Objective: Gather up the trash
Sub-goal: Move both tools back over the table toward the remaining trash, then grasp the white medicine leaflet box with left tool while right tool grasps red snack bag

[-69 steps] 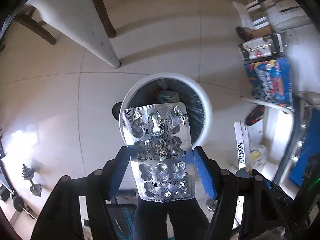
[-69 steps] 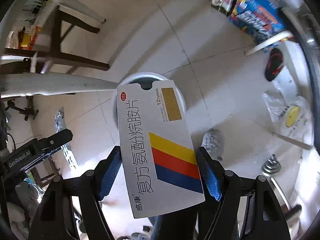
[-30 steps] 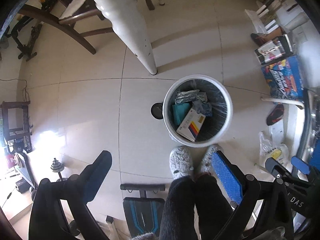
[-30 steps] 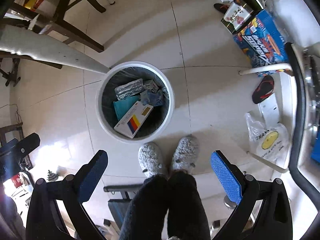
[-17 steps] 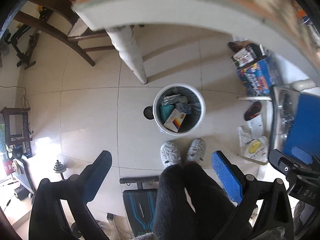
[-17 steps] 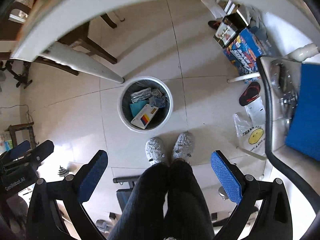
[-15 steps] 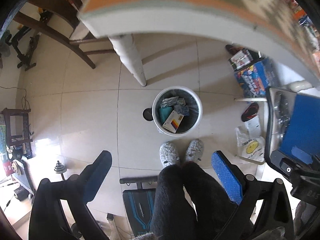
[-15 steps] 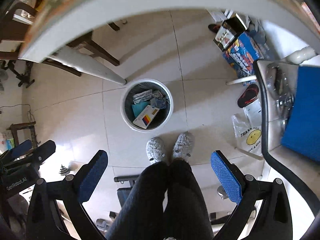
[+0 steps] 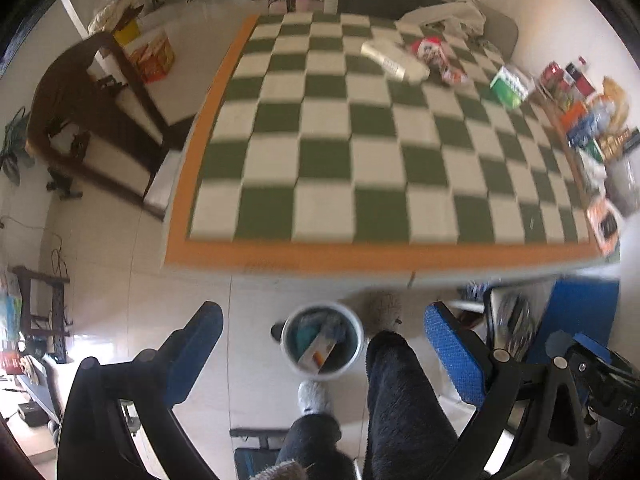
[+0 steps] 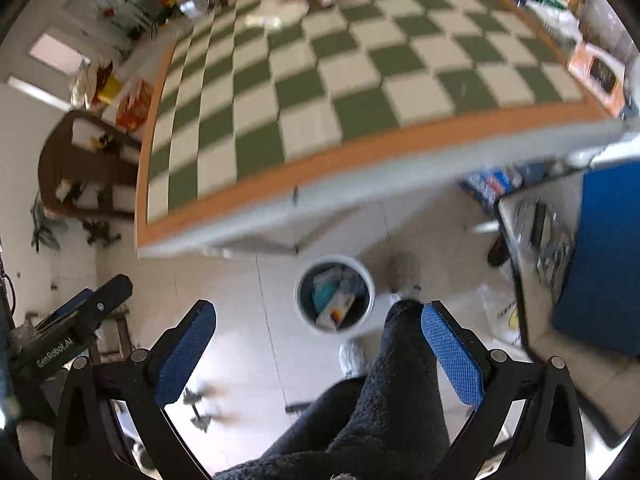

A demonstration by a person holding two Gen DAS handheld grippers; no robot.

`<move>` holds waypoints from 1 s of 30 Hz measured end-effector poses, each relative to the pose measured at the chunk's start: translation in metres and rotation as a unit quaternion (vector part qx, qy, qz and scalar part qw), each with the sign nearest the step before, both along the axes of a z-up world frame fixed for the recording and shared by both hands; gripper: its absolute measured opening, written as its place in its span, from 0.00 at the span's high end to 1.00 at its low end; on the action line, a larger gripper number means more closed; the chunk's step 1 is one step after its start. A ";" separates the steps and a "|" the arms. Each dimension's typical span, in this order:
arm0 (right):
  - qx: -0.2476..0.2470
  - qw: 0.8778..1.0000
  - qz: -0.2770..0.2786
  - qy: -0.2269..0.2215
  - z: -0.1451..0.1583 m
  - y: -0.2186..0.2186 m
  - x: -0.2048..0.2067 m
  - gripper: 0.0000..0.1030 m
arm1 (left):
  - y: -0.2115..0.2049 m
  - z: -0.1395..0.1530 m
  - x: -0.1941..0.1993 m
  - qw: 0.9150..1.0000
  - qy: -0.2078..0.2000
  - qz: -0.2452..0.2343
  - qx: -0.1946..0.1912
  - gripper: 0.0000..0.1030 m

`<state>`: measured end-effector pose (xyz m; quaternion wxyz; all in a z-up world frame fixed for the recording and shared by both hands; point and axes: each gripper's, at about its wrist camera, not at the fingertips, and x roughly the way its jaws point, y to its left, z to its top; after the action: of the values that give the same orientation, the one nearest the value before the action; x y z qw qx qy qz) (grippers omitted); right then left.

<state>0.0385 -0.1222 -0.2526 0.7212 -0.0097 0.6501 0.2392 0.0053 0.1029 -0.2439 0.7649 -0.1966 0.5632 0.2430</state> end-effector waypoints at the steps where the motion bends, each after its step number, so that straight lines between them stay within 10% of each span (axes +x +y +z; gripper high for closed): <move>1: 0.000 1.000 -0.001 -0.001 0.003 -0.001 0.023 0.00 | 0.004 0.002 0.023 1.000 -0.003 0.003 0.001 0.00; 19: -0.105 0.991 0.048 -0.068 -0.022 0.134 0.468 0.00 | 0.119 -0.092 0.387 0.981 0.077 0.168 -0.064 0.00; 30: -0.231 0.960 0.147 -0.064 -0.089 0.164 0.579 0.00 | 0.154 -0.154 0.433 0.968 0.115 0.208 -0.085 0.04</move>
<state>0.6170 0.0421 -0.3414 0.6959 -0.2870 0.6318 0.1849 0.4382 0.2571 -0.3984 0.6081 -0.3440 0.6130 0.3690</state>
